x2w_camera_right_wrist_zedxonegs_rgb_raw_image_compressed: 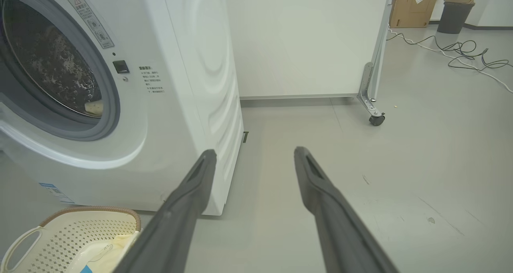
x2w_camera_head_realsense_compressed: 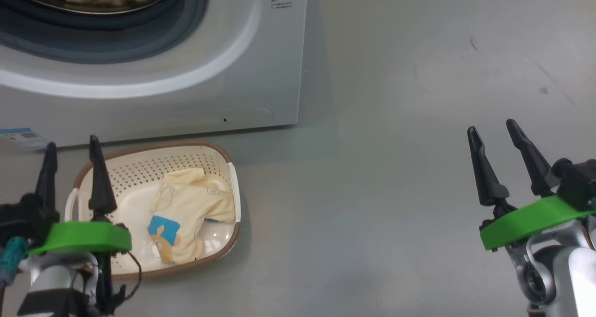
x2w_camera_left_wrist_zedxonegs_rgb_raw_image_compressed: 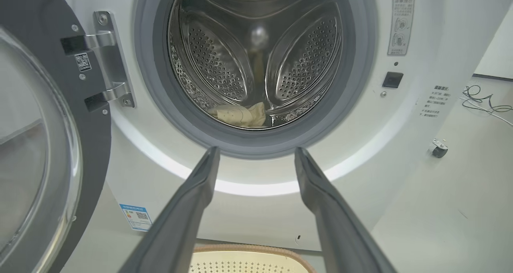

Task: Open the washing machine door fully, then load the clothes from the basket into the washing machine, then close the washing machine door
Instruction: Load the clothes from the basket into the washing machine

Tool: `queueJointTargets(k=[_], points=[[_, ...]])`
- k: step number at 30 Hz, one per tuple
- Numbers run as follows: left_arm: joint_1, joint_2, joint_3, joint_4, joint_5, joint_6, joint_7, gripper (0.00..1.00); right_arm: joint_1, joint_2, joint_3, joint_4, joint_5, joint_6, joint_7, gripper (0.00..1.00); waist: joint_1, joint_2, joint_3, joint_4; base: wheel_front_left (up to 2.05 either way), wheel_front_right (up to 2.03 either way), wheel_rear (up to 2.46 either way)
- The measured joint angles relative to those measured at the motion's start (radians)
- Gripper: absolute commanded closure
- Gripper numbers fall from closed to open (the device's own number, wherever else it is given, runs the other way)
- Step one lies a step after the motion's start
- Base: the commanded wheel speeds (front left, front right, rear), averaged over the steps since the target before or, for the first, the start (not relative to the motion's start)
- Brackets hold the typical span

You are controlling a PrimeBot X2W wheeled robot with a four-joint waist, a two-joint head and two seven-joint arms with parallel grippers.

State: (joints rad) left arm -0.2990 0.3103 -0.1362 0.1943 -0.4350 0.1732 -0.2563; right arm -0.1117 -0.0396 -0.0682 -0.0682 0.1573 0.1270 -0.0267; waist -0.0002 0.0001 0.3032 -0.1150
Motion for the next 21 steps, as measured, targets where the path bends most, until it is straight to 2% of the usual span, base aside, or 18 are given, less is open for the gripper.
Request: queueJointTargets(k=[10, 21], points=[[0.244, -0.047, -0.036, -0.084, 0.060, 0.030, 0.000, 0.00, 0.108, 0.000, -0.025, -0.043, -0.018, 0.000, 0.055, 0.00, 0.0000, 0.0000, -0.142, 0.033, 0.00, 0.00, 0.00], [0.289, -0.047, -0.060, -0.112, 0.074, 0.040, 0.003, 0.00, 0.168, 0.001, -0.020, -0.077, -0.027, 0.000, 0.091, 0.00, 0.0000, 0.0000, -0.213, 0.059, 0.00, 0.00, 0.00]])
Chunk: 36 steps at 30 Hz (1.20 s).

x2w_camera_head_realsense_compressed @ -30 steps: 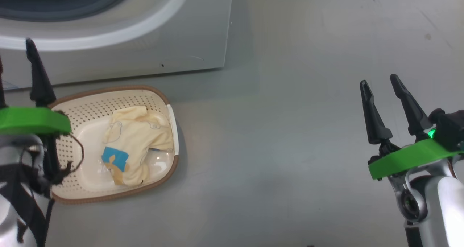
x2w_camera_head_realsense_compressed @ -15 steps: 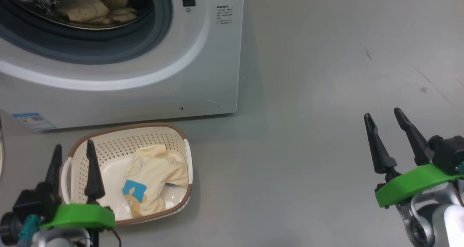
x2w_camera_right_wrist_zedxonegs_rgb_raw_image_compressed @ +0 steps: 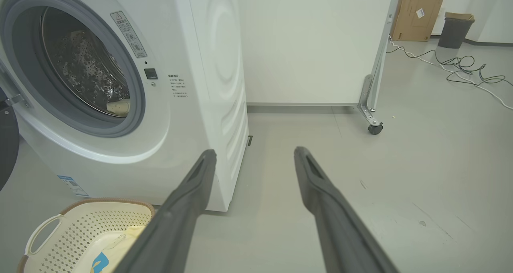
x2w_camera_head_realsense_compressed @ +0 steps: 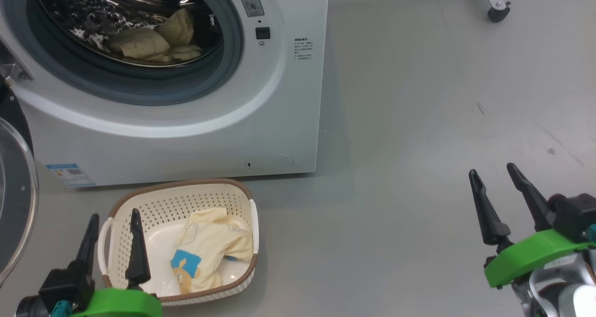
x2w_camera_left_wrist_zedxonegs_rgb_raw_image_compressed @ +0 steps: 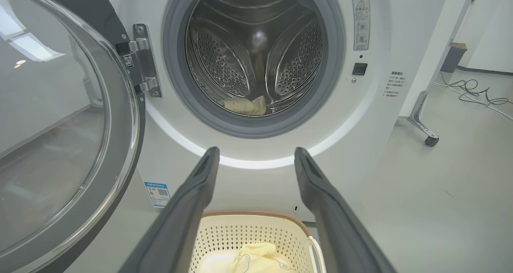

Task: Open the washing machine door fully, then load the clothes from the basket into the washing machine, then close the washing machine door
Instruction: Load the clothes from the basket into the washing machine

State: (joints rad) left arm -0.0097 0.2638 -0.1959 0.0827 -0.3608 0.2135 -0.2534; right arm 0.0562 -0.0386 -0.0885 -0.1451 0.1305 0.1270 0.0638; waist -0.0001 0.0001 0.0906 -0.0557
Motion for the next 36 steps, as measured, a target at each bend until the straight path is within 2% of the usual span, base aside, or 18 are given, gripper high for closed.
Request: queueJointTargets(k=[16, 25, 30, 36], points=[[0.000, 0.000, -0.007, -0.001, 0.000, 0.024, 0.009, 0.00, 0.000, 0.000, 0.001, -0.010, 0.000, 0.000, 0.007, 0.00, 0.0000, 0.0000, 0.009, 0.001, 0.00, 0.00, 0.00], [-0.016, -0.001, -0.037, 0.015, 0.009, 0.023, 0.023, 0.00, -0.002, 0.000, 0.001, -0.022, 0.000, 0.000, 0.007, 0.00, 0.0000, 0.0000, 0.062, 0.007, 0.00, 0.00, 0.00], [-0.117, -0.003, -0.072, 0.104, 0.008, -0.021, 0.054, 0.00, -0.031, 0.000, 0.007, -0.039, 0.000, 0.000, 0.007, 0.00, 0.0001, -0.0001, 0.131, 0.013, 0.00, 0.00, 0.00], [-0.325, -0.038, -0.113, 0.327, -0.005, -0.115, 0.066, 0.00, -0.121, 0.000, 0.026, -0.077, -0.020, 0.000, 0.008, 0.00, 0.0003, -0.0001, 0.251, 0.019, 0.00, 0.00, 0.00]])
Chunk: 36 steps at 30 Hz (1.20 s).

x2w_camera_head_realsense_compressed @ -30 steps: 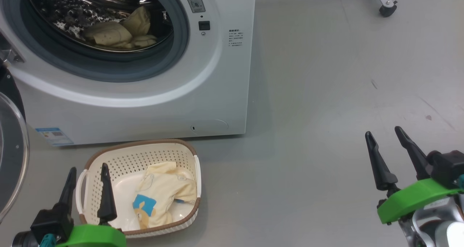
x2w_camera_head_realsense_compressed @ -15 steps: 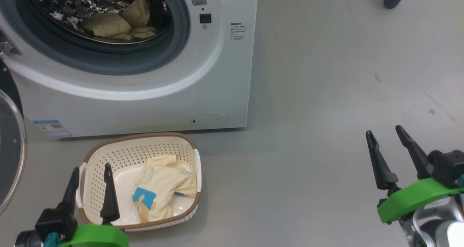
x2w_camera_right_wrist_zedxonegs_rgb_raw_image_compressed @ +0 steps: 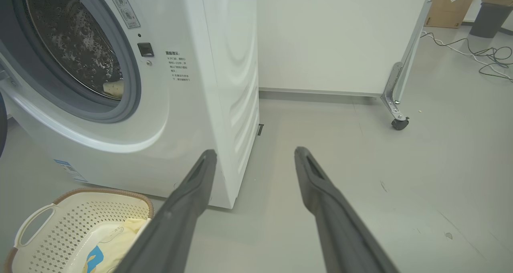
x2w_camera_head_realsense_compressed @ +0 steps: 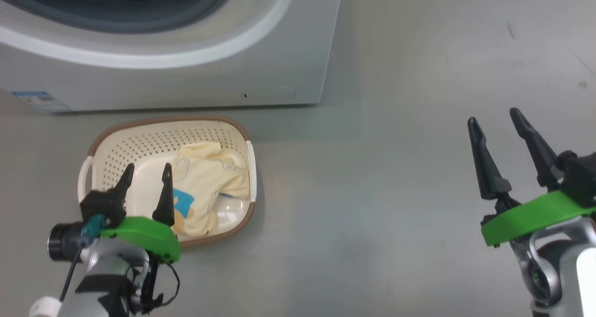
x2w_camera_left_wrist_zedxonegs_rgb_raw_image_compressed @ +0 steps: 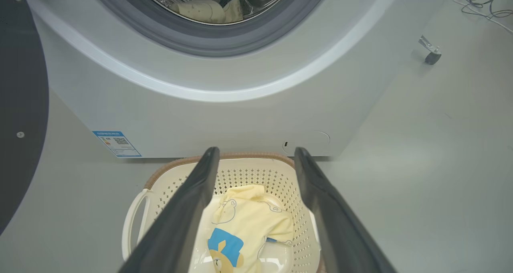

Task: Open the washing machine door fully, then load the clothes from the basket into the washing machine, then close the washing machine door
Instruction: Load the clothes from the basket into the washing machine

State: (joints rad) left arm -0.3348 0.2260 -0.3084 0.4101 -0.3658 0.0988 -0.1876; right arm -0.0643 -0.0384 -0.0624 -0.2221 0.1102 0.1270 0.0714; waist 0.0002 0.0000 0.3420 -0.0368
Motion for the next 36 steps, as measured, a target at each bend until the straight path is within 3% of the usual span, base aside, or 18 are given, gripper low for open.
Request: queueJointTargets(k=[5, 16, 28, 36], points=[[-0.182, -0.025, -0.026, 0.251, -0.015, -0.085, 0.023, 0.00, -0.073, 0.000, 0.028, -0.021, -0.014, 0.000, 0.000, 0.00, 0.0001, 0.0000, 0.115, -0.006, 0.00, 0.00, 0.00], [-0.499, -0.032, -0.027, 0.646, -0.041, -0.188, 0.055, 0.00, -0.180, -0.001, 0.081, -0.026, 0.005, 0.000, -0.038, 0.00, 0.0002, -0.0001, 0.362, -0.069, 0.00, 0.00, 0.00], [-0.677, -0.018, -0.014, 0.823, -0.119, -0.223, 0.149, 0.00, -0.220, -0.001, 0.120, -0.014, 0.047, 0.000, -0.100, 0.00, 0.0000, -0.0001, 0.572, -0.145, 0.00, 0.00, 0.00], [-0.746, 0.056, -0.016, 0.858, -0.131, -0.225, 0.233, 0.00, -0.250, -0.002, 0.136, 0.011, 0.082, 0.000, -0.148, 0.00, -0.0002, -0.0001, 0.668, -0.213, 0.00, 0.00, 0.00]])
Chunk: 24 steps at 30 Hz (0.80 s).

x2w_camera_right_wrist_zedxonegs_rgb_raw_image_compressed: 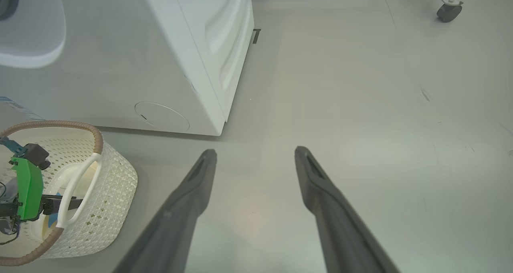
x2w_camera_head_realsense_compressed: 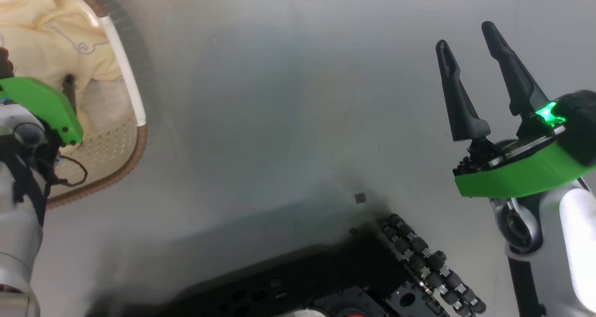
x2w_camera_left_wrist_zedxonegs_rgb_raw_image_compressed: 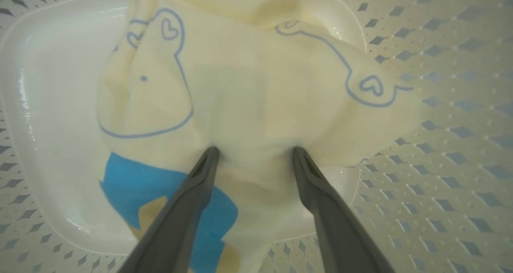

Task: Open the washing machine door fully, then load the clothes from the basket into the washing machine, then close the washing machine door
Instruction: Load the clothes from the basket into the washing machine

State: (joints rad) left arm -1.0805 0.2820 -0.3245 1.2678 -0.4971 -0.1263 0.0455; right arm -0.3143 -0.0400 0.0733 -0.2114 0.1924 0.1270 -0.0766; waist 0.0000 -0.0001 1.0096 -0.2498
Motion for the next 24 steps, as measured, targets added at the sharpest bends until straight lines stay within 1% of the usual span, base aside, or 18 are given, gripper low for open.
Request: queueJointTargets(k=[3, 7, 8, 9, 11, 12, 17, 21, 24], points=[[-0.007, 0.017, -0.003, 0.004, 0.000, 0.014, 0.029, 0.00, 0.000, 0.000, 0.002, 0.013, 0.020, 0.000, -0.013, 0.00, 0.0000, 0.0000, 0.023, -0.025, 0.00, 0.00, 0.00], [-0.017, 0.022, -0.003, 0.011, 0.000, 0.064, 0.081, 0.00, 0.010, 0.000, 0.001, 0.021, 0.030, 0.000, -0.030, 0.00, 0.0000, 0.0001, 0.037, -0.052, 0.00, 0.00, 0.00], [-0.020, 0.022, -0.003, 0.014, 0.000, 0.086, 0.078, 0.00, 0.017, 0.000, 0.000, 0.020, 0.030, 0.000, -0.031, 0.00, 0.0000, 0.0001, 0.038, -0.054, 0.00, 0.00, 0.00], [-0.020, 0.021, -0.003, 0.014, 0.000, 0.096, 0.078, 0.35, 0.027, 0.000, -0.002, 0.019, 0.031, 0.000, -0.032, 0.00, 0.0000, 0.0001, 0.038, -0.057, 0.00, 0.00, 0.00], [-0.020, 0.019, -0.002, 0.014, -0.001, 0.114, 0.080, 0.87, 0.046, 0.000, -0.007, 0.018, 0.036, 0.000, -0.036, 0.00, 0.0000, 0.0001, 0.039, -0.060, 0.00, 0.00, 0.00], [-0.020, 0.018, -0.002, 0.014, -0.005, 0.120, 0.082, 1.00, 0.052, 0.000, -0.010, 0.017, 0.037, 0.000, -0.039, 0.00, -0.0001, 0.0001, 0.039, -0.060, 0.00, 0.00, 0.00], [-0.020, 0.020, -0.004, 0.018, -0.007, 0.128, 0.072, 1.00, 0.057, 0.001, -0.010, 0.014, 0.040, 0.000, -0.046, 0.00, 0.0000, 0.0001, 0.036, -0.066, 0.00, 0.00, 0.00], [-0.019, 0.026, -0.004, 0.022, -0.007, 0.129, 0.030, 1.00, 0.053, 0.001, -0.007, 0.019, 0.045, 0.000, -0.057, 0.00, 0.0000, 0.0001, 0.028, -0.067, 0.00, 0.00, 0.00], [-0.020, 0.041, -0.003, 0.022, -0.011, 0.128, -0.012, 1.00, 0.026, 0.001, -0.004, 0.035, 0.045, 0.000, -0.066, 0.00, 0.0001, 0.0000, 0.020, -0.067, 0.00, 0.00, 0.00]])
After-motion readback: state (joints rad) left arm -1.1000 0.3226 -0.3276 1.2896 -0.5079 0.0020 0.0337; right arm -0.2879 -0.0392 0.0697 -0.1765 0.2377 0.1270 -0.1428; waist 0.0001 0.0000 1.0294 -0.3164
